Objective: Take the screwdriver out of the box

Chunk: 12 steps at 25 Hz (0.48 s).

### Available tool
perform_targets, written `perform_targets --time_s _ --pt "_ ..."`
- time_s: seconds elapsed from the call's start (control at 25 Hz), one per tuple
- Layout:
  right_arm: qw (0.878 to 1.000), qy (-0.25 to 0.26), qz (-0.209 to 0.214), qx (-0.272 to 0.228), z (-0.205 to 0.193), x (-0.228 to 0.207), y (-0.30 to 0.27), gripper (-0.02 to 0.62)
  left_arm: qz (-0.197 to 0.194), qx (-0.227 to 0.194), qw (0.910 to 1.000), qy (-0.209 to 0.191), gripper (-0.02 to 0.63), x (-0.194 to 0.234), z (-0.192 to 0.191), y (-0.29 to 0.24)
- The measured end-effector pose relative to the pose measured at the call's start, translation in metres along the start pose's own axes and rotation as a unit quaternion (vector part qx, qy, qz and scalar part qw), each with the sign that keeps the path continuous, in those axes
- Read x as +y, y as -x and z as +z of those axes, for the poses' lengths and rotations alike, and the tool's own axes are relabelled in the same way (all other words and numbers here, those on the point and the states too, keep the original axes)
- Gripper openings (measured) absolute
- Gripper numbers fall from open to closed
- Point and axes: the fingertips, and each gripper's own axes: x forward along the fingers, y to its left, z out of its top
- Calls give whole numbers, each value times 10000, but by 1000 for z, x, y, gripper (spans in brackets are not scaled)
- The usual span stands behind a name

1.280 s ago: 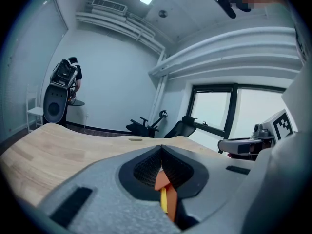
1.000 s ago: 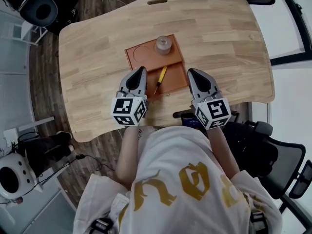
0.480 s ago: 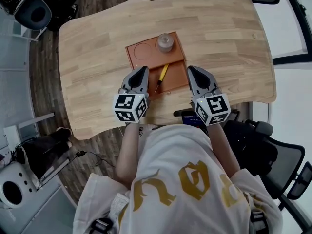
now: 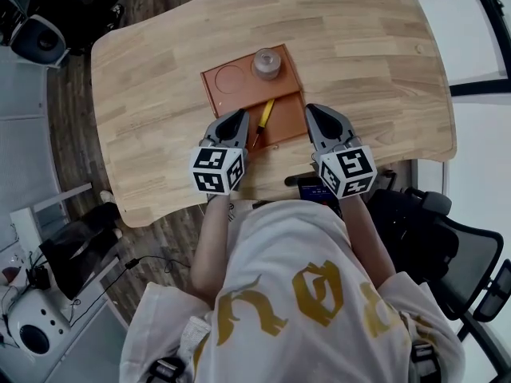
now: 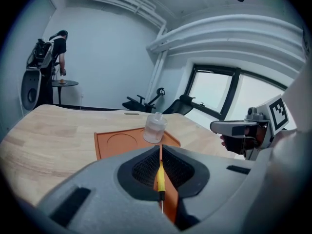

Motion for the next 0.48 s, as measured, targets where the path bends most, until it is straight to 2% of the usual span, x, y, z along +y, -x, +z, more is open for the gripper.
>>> perform_targets --time_s 0.28,0.48 --pt "9999 -58 -39 142 -11 -7 -6 12 -86 497 9986 -184 11 -3 -22 -14" --pt "9996 -110 -63 239 -17 -13 -9 12 -247 812 9962 -176 12 -9 -34 -26"
